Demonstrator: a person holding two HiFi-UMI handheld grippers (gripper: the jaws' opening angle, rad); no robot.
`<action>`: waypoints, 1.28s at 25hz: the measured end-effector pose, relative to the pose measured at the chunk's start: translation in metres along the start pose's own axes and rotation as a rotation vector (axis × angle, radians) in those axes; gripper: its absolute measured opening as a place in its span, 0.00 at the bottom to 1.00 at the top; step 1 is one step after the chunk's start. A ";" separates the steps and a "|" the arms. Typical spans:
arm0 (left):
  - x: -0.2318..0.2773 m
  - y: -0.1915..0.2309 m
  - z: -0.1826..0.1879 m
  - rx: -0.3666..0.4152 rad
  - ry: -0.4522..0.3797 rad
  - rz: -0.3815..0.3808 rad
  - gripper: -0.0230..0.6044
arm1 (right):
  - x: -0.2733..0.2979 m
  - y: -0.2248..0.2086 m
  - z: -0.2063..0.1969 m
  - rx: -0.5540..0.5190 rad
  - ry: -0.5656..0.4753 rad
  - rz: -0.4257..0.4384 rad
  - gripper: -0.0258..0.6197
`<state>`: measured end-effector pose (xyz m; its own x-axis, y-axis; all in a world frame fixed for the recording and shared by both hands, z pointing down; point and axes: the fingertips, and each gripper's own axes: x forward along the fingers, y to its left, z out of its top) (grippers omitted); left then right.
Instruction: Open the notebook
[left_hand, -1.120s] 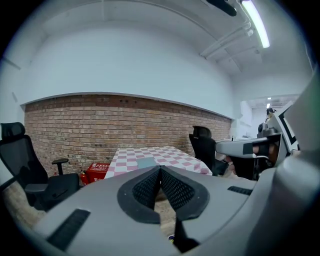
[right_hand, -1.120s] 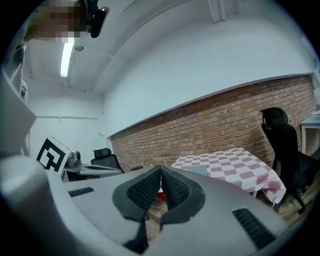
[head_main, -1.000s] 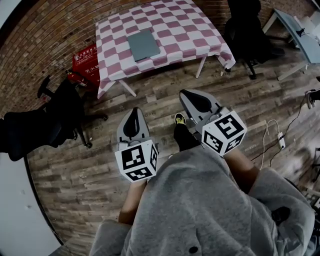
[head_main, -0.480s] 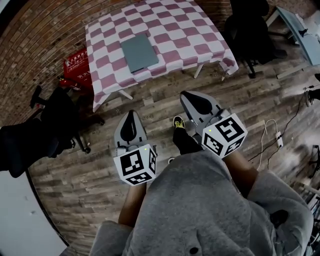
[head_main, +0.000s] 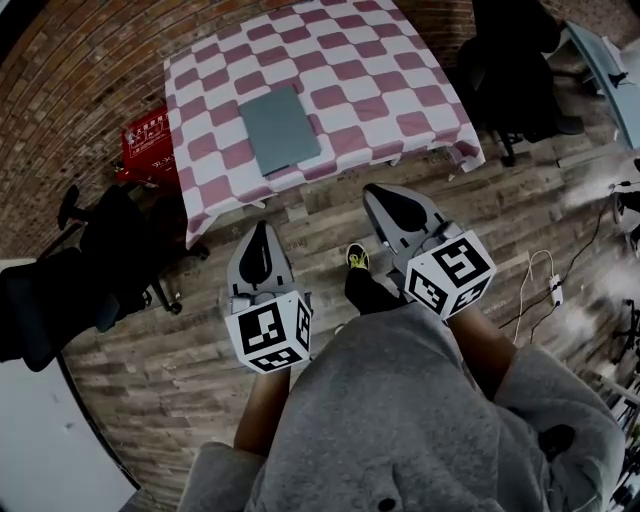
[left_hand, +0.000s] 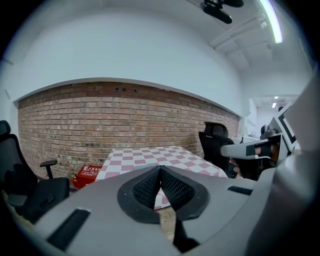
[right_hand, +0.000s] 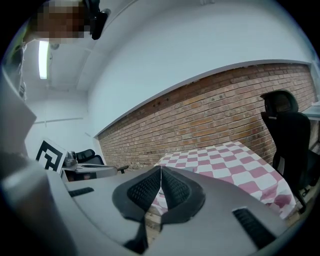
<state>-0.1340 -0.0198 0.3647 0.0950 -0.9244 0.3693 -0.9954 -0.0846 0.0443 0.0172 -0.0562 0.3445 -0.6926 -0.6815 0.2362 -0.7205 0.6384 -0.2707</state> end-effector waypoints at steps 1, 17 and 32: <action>0.005 0.000 0.002 0.000 0.002 0.003 0.05 | 0.003 -0.004 0.002 0.002 0.002 0.001 0.08; 0.065 -0.010 0.023 0.012 0.039 0.036 0.05 | 0.042 -0.057 0.029 0.022 -0.006 0.051 0.08; 0.079 -0.004 0.041 0.022 0.015 0.111 0.05 | 0.060 -0.071 0.042 0.010 -0.020 0.118 0.08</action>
<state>-0.1233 -0.1074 0.3554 -0.0160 -0.9228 0.3850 -0.9998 0.0098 -0.0180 0.0284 -0.1577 0.3389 -0.7716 -0.6090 0.1839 -0.6338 0.7110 -0.3048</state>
